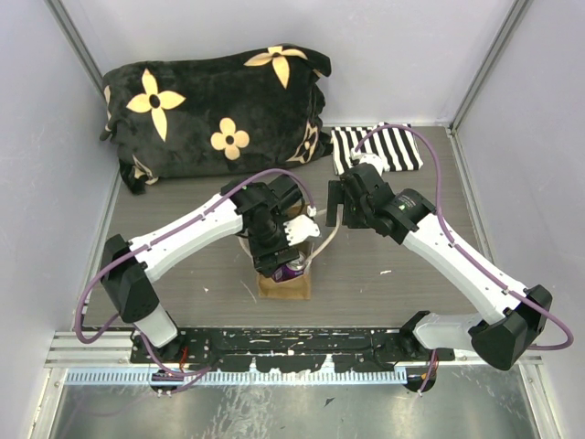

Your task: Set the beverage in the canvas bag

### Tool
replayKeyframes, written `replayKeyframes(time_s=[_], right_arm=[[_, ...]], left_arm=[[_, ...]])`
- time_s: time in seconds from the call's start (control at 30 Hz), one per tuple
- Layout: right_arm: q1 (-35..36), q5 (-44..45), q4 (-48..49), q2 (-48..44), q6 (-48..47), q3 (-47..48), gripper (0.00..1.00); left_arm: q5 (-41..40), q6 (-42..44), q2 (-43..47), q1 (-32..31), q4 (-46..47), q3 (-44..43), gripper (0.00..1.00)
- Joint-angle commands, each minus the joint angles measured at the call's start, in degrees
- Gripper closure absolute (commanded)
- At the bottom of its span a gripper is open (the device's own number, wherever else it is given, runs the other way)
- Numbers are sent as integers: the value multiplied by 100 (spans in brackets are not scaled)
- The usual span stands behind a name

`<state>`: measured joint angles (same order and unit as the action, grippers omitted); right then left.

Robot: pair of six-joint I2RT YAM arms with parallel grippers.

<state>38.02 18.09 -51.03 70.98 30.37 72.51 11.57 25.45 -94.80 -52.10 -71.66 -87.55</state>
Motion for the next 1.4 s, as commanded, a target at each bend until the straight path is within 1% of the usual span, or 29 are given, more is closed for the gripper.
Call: replayKeyframes(time_s=[0.0, 0.2, 0.4, 0.63, 1.0, 1.33, 1.37], right_arm=[[-30, -14, 194, -173, -20, 18, 10], [-27, -30, 208, -174, -36, 13, 10], [-28, -53, 207, -197, -38, 27, 10], [-24, -16, 209, -355, 95, -108, 10], [-45, 91, 220, -469, 128, -277, 10], [-87, 119, 268, -380, 132, -250, 10], [-89, 116, 275, -369, 129, -249, 10]], left_arm=[[489, -499, 23, -2, -432, -372, 100], [565, -930, 103, -2, -558, -472, 100], [385, -1383, 121, -3, -347, -204, 100], [65, -1782, -38, -2, -89, -199, 100], [-377, -2161, -202, -3, 276, 34, 100], [-305, -2266, -165, -58, 563, 394, 100], [-278, -2258, -157, -75, 564, 392, 92]])
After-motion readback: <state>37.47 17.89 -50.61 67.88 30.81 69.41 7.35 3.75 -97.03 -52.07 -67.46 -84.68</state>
